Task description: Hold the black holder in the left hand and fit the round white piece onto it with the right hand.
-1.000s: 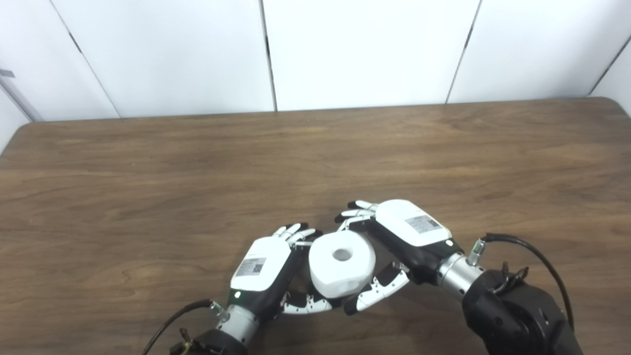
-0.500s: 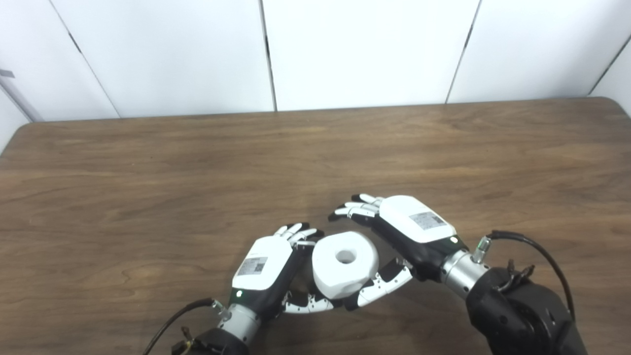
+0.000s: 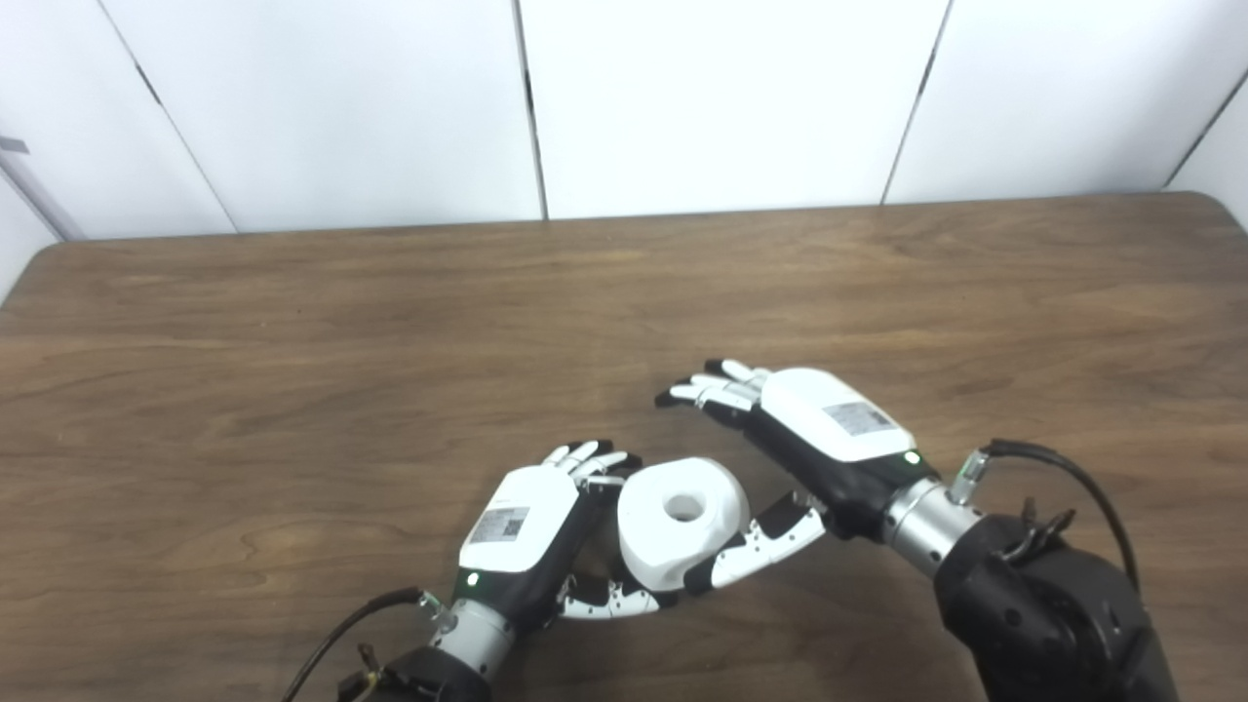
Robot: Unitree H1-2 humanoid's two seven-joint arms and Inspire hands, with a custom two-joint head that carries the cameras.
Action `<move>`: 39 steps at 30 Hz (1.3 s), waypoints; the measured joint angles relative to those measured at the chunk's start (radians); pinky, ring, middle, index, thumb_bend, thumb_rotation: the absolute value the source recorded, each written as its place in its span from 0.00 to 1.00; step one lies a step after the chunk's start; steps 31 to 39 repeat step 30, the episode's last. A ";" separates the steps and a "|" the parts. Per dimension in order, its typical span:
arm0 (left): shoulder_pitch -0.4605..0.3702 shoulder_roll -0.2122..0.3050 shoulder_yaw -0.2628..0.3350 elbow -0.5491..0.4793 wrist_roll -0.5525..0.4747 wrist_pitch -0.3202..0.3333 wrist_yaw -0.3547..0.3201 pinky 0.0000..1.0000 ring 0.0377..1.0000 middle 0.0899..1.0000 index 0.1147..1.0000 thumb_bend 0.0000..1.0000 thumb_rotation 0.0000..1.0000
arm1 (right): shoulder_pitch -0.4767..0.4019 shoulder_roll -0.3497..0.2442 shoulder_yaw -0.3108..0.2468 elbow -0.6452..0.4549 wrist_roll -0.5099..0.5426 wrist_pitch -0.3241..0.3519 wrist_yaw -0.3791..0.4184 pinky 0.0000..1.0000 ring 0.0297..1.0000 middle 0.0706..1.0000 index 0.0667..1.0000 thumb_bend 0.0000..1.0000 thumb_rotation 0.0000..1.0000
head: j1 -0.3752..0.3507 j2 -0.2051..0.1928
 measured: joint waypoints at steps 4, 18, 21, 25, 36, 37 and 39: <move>0.000 0.002 0.001 0.003 -0.001 -0.007 0.005 0.93 0.93 0.84 0.43 0.50 0.05 | -0.023 0.002 -0.030 -0.058 -0.001 0.047 0.058 1.00 1.00 0.95 0.92 1.00 0.49 | -0.002 0.000; 0.000 0.004 0.003 0.000 0.005 -0.007 -0.003 0.92 0.91 0.84 0.64 0.75 0.18 | -0.093 0.006 -0.087 -0.165 -0.033 0.111 0.224 0.97 1.00 0.95 0.94 1.00 0.50 | 0.005 0.005; -0.002 0.003 0.006 -0.007 0.013 0.002 -0.012 0.92 0.91 0.85 0.73 0.85 0.24 | -0.093 0.011 -0.089 -0.165 -0.043 0.111 0.234 0.96 1.00 0.95 0.94 1.00 0.51 | 0.003 0.005; -0.003 0.000 0.017 -0.018 0.009 0.007 -0.030 0.92 0.92 0.86 0.79 0.91 0.26 | -0.093 0.021 -0.089 -0.162 -0.047 0.109 0.235 0.94 1.00 0.95 0.93 1.00 0.52 | 0.006 0.002; 0.003 -0.014 0.036 -0.033 0.008 0.018 -0.050 0.92 0.91 0.86 0.82 0.95 0.29 | -0.093 0.020 -0.095 -0.148 -0.046 0.107 0.235 0.97 1.00 0.96 0.93 1.00 0.54 | 0.011 0.002; 0.003 -0.014 0.036 -0.033 0.008 0.018 -0.050 0.92 0.91 0.86 0.82 0.95 0.29 | -0.093 0.020 -0.095 -0.148 -0.046 0.107 0.235 0.97 1.00 0.96 0.93 1.00 0.54 | 0.011 0.002; 0.003 -0.014 0.036 -0.033 0.008 0.018 -0.050 0.92 0.91 0.86 0.82 0.95 0.29 | -0.093 0.020 -0.095 -0.148 -0.046 0.107 0.235 0.97 1.00 0.96 0.93 1.00 0.54 | 0.011 0.002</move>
